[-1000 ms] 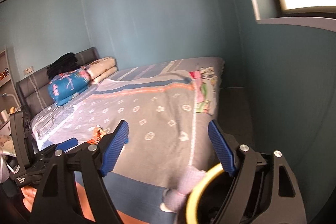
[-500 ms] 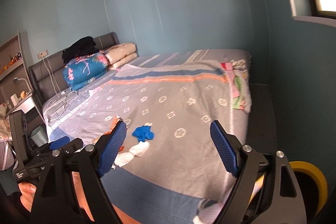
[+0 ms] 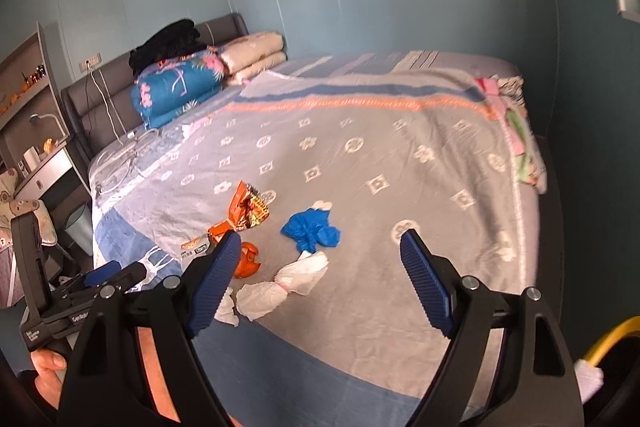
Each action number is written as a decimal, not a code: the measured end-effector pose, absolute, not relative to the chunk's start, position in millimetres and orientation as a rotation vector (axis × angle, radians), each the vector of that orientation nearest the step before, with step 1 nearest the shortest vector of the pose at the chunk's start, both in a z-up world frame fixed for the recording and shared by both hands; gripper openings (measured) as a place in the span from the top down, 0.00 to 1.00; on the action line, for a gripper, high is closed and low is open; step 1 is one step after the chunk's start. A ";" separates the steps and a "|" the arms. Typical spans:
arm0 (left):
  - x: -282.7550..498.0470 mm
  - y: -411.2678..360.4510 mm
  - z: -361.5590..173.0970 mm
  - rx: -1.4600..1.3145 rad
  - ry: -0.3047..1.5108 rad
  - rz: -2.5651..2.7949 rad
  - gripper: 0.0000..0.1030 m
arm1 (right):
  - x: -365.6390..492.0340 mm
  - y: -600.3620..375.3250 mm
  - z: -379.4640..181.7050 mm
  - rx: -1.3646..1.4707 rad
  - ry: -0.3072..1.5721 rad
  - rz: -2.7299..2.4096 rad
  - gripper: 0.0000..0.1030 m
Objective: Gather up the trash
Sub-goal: 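Move both tools back over the tissues and blue glove on the bed, then grasp the blue glove with the right gripper while the left gripper grasps white tissue, then carry the blue glove and white tissue over the bin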
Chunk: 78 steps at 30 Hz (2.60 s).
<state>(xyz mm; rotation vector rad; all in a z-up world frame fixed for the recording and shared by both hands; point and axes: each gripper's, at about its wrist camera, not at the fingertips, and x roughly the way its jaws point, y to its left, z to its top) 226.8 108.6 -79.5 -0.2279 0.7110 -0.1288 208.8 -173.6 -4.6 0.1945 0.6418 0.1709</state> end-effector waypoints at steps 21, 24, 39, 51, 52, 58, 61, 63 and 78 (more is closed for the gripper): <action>296.7 148.3 -171.9 -0.314 0.880 -0.089 0.08 | 357.8 -106.0 -117.3 0.091 0.854 0.138 0.24; 304.6 147.7 -177.2 -0.312 0.894 -0.090 0.08 | 373.7 -98.1 -129.2 0.051 0.879 0.136 0.24; 319.8 128.6 -196.4 -0.281 0.958 -0.152 0.60 | 418.2 -81.3 -175.5 -0.004 0.997 0.123 0.39; 313.6 130.6 -188.5 -0.316 0.941 -0.199 0.82 | 429.3 -77.7 -185.5 0.046 1.044 0.165 0.87; 311.5 131.2 -185.4 -0.318 0.935 -0.205 0.82 | 428.3 -79.6 -183.9 0.064 1.044 0.177 0.87; 295.2 140.6 -166.7 -0.324 0.894 -0.218 0.82 | 409.3 -89.6 -160.3 0.123 0.985 0.221 0.88; 287.2 148.4 -156.6 -0.339 0.869 -0.212 0.82 | 395.5 -93.4 -142.3 0.138 0.945 0.239 0.88; 280.7 153.0 -148.9 -0.347 0.849 -0.211 0.82 | 383.5 -95.7 -128.2 0.154 0.922 0.258 0.88; 217.9 146.2 -84.3 -0.310 0.719 -0.219 0.82 | 280.5 -118.1 -44.4 0.198 0.807 0.347 0.88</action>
